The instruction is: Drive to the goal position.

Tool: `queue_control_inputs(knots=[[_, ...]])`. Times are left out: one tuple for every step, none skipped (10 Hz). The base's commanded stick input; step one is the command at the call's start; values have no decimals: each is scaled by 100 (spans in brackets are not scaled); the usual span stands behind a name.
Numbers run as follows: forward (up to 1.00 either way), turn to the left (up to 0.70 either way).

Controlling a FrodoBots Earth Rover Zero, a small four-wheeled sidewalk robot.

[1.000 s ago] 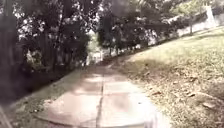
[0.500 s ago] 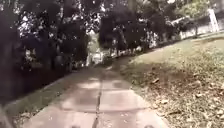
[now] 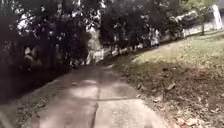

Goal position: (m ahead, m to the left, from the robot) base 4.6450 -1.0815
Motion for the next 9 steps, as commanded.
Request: queue_control_inputs(knots=[[100,28],[100,0],[100,0],[100,0],[100,0],[100,0],[100,0],[100,0],[100,0]])
